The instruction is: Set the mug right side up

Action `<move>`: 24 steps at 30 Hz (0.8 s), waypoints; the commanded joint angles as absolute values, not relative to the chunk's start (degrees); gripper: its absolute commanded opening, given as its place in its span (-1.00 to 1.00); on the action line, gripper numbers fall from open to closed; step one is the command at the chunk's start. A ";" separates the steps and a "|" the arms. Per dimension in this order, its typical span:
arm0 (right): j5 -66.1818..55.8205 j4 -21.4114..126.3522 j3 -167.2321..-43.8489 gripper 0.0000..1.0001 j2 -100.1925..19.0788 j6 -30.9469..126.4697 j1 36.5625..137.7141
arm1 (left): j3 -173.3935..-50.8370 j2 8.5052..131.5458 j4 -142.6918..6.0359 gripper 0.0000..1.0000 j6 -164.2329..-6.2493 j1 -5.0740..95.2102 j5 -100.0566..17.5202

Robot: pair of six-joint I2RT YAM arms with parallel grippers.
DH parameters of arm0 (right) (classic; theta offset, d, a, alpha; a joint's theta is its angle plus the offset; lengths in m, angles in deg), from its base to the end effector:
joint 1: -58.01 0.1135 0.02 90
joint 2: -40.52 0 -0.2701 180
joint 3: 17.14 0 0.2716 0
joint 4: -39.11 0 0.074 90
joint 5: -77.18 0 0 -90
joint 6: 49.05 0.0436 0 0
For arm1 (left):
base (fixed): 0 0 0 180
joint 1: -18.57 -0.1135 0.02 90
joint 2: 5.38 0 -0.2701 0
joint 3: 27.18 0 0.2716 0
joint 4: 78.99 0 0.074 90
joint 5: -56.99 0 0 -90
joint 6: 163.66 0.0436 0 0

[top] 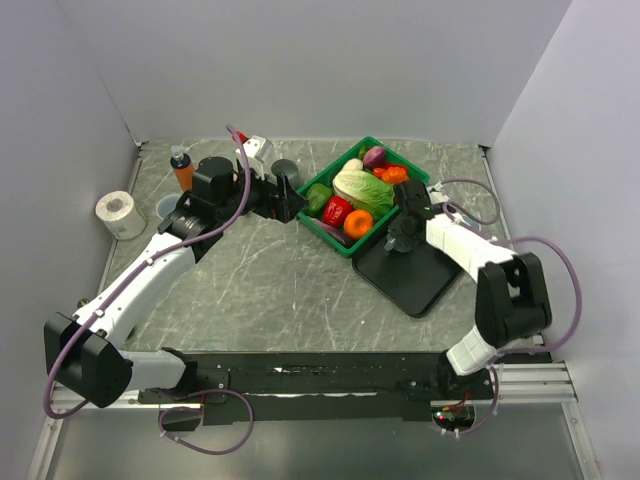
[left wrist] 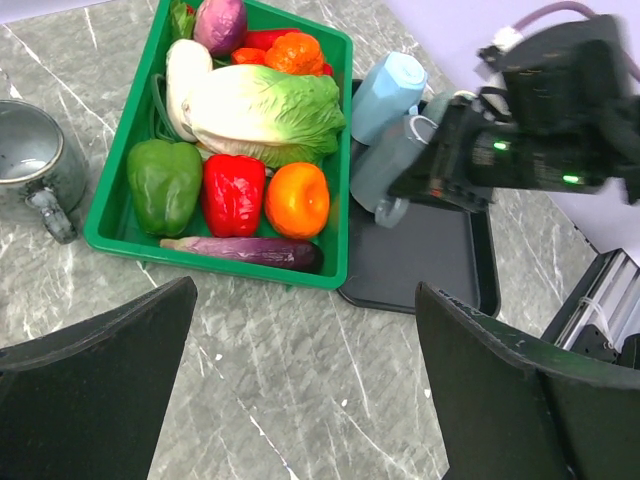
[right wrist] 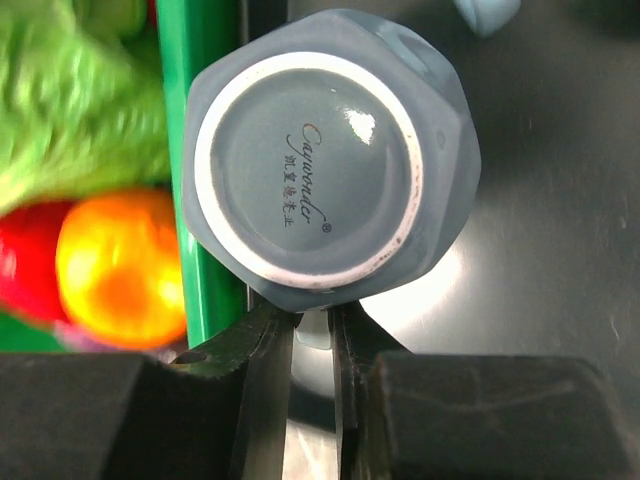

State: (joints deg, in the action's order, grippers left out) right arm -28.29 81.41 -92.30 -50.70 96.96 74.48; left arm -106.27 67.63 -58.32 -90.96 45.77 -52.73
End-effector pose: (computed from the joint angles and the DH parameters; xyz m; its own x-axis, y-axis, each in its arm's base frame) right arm 0.3366 0.0874 0.2096 -0.5717 0.6643 -0.4816 0.5992 0.7390 0.3080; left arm 0.2801 -0.1605 0.3716 -0.4282 -0.0947 -0.8987 0.6215 0.6911 -0.3689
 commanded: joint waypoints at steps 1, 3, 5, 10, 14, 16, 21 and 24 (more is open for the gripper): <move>-24.35 77.98 -90.91 -1.00 -40.00 95.18 74.18 | -106.48 68.18 -60.78 0.93 -91.68 45.55 -54.72; -20.76 76.41 -89.68 -1.00 -35.17 95.26 74.27 | -106.92 68.18 -60.86 0.93 -93.08 45.64 -54.72; -18.20 74.21 -87.31 -1.00 -29.91 95.18 74.27 | -107.62 67.31 -61.30 0.93 -94.40 45.64 -56.11; -8.19 66.40 -85.37 -1.00 -22.85 95.09 74.18 | -107.80 64.76 -64.37 0.93 -100.45 45.29 -59.98; 0.50 55.77 -84.40 -1.00 -18.81 95.35 74.18 | -106.13 63.79 -69.29 0.93 -108.27 45.29 -64.11; 5.35 46.84 -83.96 -1.00 -17.84 95.35 74.27 | -104.82 63.96 -73.32 0.93 -113.09 45.29 -67.61; 14.51 32.20 -83.69 -1.00 -16.78 98.95 74.62 | -102.09 64.58 -83.96 0.93 -120.85 45.99 -74.66; 17.31 25.70 -84.66 -1.00 -16.61 100.62 75.06 | -100.59 64.67 -89.68 0.93 -123.49 47.39 -75.54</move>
